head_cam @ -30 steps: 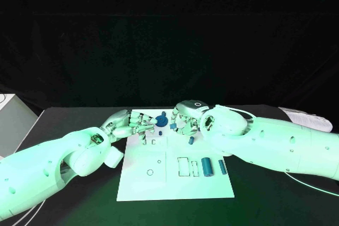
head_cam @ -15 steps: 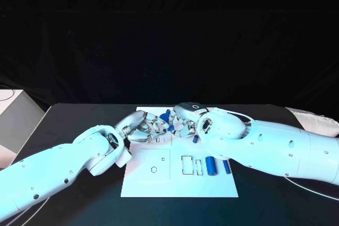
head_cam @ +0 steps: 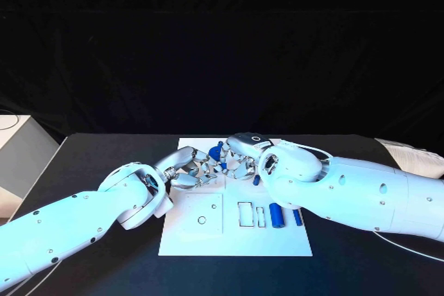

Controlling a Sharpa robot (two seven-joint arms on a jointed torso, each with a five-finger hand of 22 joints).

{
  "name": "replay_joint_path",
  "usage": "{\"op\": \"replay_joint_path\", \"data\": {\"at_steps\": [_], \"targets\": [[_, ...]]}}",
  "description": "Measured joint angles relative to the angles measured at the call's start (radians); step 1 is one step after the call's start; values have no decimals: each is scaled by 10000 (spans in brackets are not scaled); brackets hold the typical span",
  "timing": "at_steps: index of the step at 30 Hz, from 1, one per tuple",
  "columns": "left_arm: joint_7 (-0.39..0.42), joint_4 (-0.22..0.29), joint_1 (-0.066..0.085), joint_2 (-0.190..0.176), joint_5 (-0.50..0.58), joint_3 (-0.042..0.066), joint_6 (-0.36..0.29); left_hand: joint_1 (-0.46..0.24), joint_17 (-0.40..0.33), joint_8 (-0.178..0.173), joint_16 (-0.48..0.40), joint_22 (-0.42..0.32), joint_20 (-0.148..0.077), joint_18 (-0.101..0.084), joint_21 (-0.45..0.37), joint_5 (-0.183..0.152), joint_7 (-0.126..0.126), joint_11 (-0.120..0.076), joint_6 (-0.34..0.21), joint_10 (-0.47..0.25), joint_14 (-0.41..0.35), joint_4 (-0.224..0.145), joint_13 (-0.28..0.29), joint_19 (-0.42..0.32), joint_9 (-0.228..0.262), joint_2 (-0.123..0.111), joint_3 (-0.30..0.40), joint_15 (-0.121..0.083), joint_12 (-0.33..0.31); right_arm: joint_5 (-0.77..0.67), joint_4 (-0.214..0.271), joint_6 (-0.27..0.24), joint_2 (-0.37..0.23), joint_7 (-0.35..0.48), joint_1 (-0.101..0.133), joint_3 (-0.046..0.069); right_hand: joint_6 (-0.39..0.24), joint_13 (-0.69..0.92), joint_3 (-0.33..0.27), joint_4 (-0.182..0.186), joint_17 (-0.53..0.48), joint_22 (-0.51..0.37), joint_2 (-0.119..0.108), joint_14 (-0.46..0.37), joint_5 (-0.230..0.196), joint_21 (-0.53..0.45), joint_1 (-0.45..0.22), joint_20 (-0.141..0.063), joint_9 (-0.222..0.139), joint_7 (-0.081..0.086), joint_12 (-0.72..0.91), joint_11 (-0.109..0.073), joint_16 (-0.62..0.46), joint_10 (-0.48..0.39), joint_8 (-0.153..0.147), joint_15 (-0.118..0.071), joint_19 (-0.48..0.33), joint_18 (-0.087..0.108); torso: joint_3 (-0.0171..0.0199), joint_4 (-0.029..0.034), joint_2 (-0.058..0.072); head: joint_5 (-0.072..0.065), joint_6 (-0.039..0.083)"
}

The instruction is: Assemble the parts on the task board

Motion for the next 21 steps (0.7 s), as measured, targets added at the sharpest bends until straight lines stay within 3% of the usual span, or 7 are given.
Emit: {"op": "replay_joint_path", "data": {"at_steps": [17,21], "targets": [[-172,-105,-34,-15,-214,-8,-238,1,-1,-69,37,89,36,1,37,0,54,35,-57,-35,-1,-55,79,35,-29,0,165,1,148,10,50,-4,-68,-1,-3,1,-1,7,-27,27,-1,-2,-1,0,-1,0,1,0,7,0,0,0,0,0,-5,0,0,0,-3,-5,0,-8,-67],[-188,-116,-36,-31,-206,-8,-284,1,-2,-69,37,122,36,-164,99,0,54,35,-57,-35,-1,-55,81,35,-29,0,165,1,148,13,54,1,-80,-1,-3,1,-1,7,-27,26,-1,-3,-1,0,-1,0,1,0,7,0,0,0,0,0,-6,0,0,-1,-2,-4,0,-12,-86]]}}
